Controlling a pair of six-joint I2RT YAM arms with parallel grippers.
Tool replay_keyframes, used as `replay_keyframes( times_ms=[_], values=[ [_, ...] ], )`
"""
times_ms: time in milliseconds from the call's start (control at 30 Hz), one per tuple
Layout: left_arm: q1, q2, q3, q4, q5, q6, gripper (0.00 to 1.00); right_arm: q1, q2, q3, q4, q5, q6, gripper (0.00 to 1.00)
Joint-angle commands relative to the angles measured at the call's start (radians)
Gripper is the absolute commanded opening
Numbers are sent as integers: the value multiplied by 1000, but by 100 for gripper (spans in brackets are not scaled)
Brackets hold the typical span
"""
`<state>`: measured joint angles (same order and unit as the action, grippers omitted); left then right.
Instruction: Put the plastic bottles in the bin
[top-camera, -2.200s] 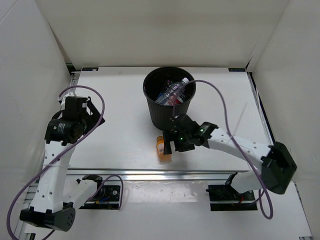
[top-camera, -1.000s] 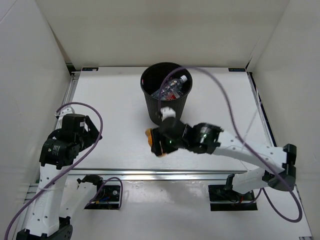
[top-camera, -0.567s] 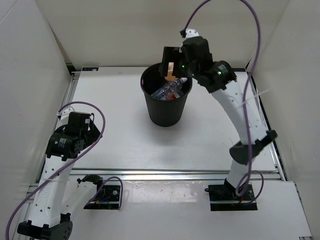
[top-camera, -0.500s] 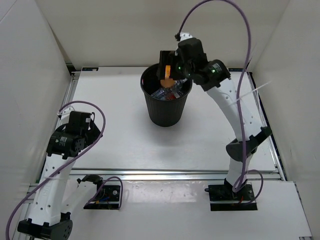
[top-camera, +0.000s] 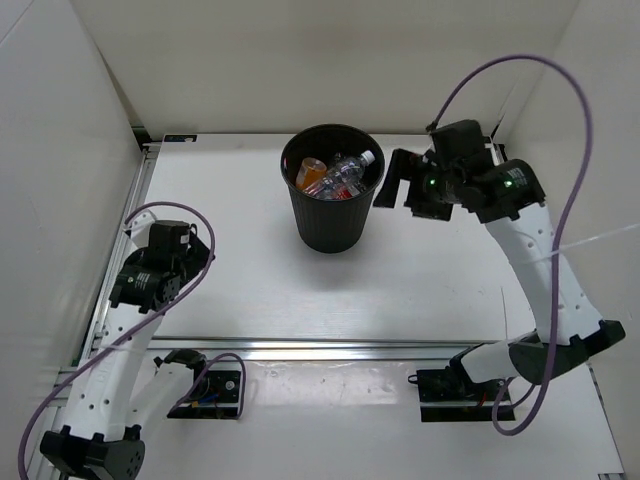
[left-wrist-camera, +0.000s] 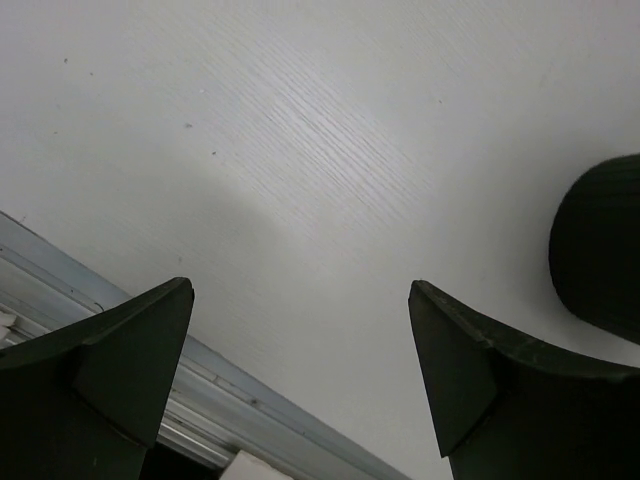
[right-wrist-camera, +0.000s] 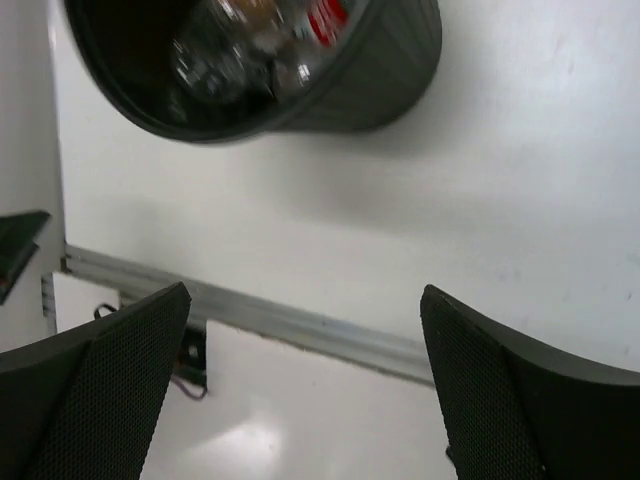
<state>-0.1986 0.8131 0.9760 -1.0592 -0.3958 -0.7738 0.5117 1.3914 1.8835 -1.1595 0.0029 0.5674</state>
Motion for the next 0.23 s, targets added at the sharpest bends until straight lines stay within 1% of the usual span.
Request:
replay_keyframes(
  times_ms=[0, 67, 100, 133, 167, 200],
  values=[
    [-2, 21, -30, 93, -121, -68, 100, -9, -1, -105, -97, -64, 54, 100],
    [7, 89, -19, 38, -216, -99, 100, -9, -54, -150, -45, -73, 22, 100],
    [7, 145, -19, 13, -295, -146, 100, -9, -115, -196, 4, -73, -13, 100],
    [17, 178, -2, -13, -296, -174, 100, -28, -144, -219, 24, -64, -27, 100],
    [18, 210, 21, -59, -405, -232, 100, -47, -166, -231, 24, -64, -27, 100],
    [33, 245, 33, -182, -461, -308, 100, -68, -179, -231, 24, -73, -44, 100]
  ],
)
